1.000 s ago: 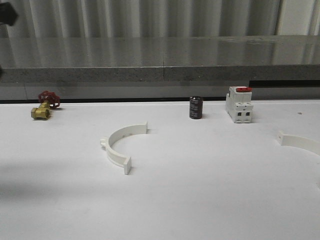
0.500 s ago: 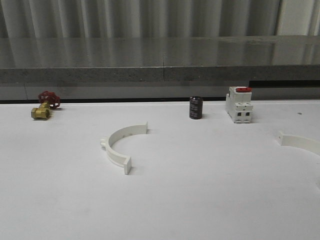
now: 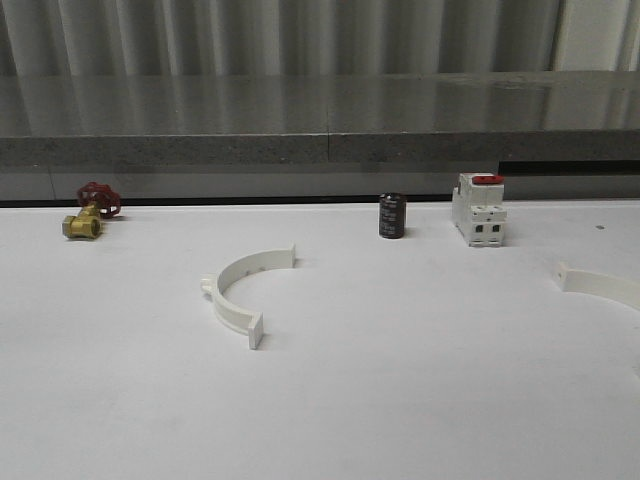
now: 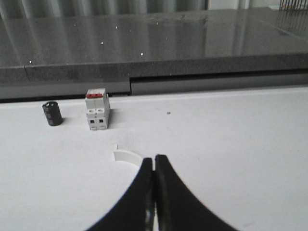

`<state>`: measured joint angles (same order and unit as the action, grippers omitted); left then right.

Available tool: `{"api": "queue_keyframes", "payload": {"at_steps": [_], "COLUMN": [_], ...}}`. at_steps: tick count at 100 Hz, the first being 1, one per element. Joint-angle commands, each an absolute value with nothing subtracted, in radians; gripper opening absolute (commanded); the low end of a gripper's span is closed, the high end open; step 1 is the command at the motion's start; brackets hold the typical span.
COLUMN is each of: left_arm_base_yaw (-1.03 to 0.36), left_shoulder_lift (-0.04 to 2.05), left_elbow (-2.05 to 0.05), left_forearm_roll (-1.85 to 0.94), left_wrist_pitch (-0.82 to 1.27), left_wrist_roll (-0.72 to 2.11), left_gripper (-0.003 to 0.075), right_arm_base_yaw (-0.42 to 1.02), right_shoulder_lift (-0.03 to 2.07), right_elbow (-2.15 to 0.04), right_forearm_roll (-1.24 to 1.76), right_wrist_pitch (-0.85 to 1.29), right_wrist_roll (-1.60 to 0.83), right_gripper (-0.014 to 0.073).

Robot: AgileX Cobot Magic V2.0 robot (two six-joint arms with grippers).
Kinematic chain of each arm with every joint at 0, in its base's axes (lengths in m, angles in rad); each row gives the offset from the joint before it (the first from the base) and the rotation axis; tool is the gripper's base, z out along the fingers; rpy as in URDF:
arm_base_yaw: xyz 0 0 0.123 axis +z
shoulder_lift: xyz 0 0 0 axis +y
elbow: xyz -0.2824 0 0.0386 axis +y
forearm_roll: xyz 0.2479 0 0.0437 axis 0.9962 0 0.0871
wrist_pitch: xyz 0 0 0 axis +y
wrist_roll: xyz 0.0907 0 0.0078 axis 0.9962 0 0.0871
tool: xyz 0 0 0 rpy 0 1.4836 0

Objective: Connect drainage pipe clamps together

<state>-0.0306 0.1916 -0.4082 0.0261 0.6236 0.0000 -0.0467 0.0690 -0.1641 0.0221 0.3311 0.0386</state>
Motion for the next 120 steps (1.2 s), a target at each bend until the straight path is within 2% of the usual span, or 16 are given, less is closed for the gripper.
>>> {"api": "queue_keyframes", "payload": {"at_steps": [1, 19, 26, 33, 50, 57, 73, 95, 120], "left_arm_base_yaw": [-0.028, -0.028, -0.028, -0.028, -0.028, -0.028, -0.028, -0.028, -0.028], "left_shoulder_lift": [0.19, 0.19, 0.19, 0.19, 0.19, 0.19, 0.19, 0.19, 0.19], "left_elbow": [-0.433, -0.433, -0.433, -0.433, -0.433, -0.433, -0.433, -0.433, -0.433], "left_forearm_roll": [0.019, 0.019, 0.019, 0.019, 0.019, 0.019, 0.019, 0.019, 0.019], "left_wrist_pitch": [0.55, 0.556, 0.556, 0.556, 0.556, 0.556, 0.556, 0.556, 0.556], "left_wrist_roll": [-0.01, -0.01, -0.01, -0.01, -0.01, -0.01, -0.01, -0.01, -0.01], "left_gripper": [-0.0021, -0.0021, -0.0021, -0.0021, -0.0021, -0.0021, -0.0021, -0.0021, -0.0021], "right_arm_base_yaw": [-0.036, -0.029, -0.029, -0.029, -0.029, -0.029, -0.029, -0.034, -0.034], "right_shoulder_lift": [0.174, 0.392, 0.475, 0.549, 0.696, 0.748, 0.883, 1.128, 1.384], "right_elbow": [-0.277, -0.427, -0.47, -0.504, -0.567, -0.577, -0.6, -0.722, -0.848], "right_forearm_roll": [0.03, 0.031, 0.031, 0.031, 0.031, 0.031, 0.034, 0.092, 0.095], "right_wrist_pitch": [0.36, 0.545, 0.568, 0.562, 0.539, 0.516, 0.484, 0.632, 0.643], "right_wrist_roll": [0.027, 0.027, 0.027, 0.027, 0.027, 0.027, 0.027, 0.028, 0.067], "right_gripper": [-0.0065, -0.006, -0.0008, 0.0106, 0.048, 0.0565, 0.0572, 0.0572, 0.0572]}}
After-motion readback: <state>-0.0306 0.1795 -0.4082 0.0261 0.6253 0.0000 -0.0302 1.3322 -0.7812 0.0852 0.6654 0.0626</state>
